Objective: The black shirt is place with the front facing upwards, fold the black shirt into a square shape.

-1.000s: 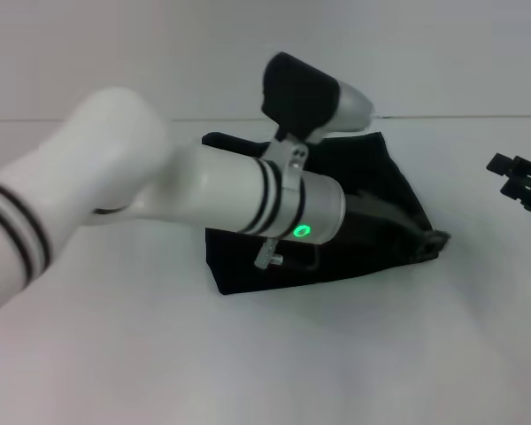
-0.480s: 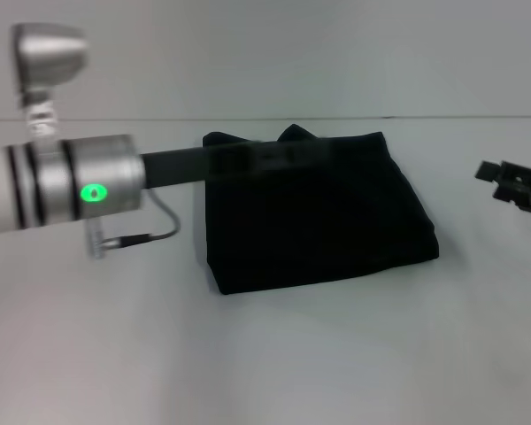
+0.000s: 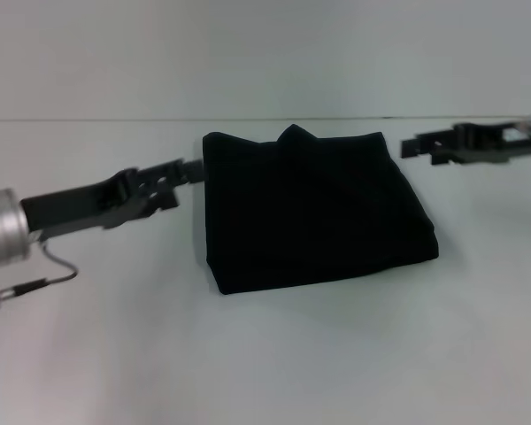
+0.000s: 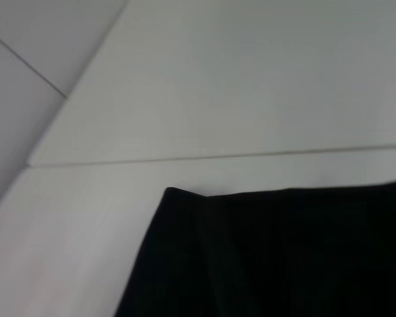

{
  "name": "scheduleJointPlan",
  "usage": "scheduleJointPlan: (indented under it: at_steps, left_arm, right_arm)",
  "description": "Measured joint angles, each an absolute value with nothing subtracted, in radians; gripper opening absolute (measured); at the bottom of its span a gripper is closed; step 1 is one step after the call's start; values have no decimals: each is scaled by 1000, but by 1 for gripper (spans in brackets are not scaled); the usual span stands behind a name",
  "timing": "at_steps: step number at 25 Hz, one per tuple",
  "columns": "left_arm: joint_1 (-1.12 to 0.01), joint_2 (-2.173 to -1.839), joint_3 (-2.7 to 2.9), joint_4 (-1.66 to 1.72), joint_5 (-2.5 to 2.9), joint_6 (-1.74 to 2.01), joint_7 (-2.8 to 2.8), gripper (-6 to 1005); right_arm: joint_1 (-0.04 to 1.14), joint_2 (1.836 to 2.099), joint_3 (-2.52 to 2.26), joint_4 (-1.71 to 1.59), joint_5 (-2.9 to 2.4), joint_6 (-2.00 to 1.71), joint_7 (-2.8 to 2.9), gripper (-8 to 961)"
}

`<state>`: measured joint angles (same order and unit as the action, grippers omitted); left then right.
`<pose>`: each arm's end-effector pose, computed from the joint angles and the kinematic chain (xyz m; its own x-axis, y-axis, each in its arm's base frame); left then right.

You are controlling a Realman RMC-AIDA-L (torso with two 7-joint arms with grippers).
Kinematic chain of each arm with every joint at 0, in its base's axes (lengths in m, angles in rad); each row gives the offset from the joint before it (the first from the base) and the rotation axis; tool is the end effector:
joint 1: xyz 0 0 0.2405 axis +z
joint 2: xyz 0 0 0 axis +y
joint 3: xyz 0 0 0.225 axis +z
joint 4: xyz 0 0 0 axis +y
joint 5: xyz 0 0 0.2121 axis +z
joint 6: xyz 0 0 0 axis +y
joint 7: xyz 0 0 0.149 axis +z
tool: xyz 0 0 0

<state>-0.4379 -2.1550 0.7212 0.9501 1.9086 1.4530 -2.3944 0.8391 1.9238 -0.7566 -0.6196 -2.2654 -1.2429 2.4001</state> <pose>-0.2256 0.3368 0.0430 0.0913 0.7926 0.6028 0.9275 -0.2881 0.2383 0.2043 0.4251 0.0545 0.3889 -0.8165 -0.4266 -0.9211 -0.3541 -0.1619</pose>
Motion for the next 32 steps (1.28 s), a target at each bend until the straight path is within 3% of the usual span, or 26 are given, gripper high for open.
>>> scheduleJointPlan:
  at_steps: [5, 15, 24, 32]
  left_arm:
    - [-416, -2152, 642, 943, 1959, 1482, -2372, 948]
    - [-403, -2156, 596, 941, 1956, 1508, -2331, 949]
    - [-409, -2158, 595, 935, 1956, 1501, -2330, 948]
    - [-413, -2158, 592, 930, 1955, 1498, -2331, 948]
  right_arm:
    - [935, 1965, -809, -602, -2401, -1136, 2435, 727]
    - [998, 2004, -964, -505, -2425, -983, 2477, 710]
    - [1009, 2027, -991, -477, -2425, -925, 2473, 679]
    - [1014, 2025, -991, -505, -2426, -927, 2475, 651]
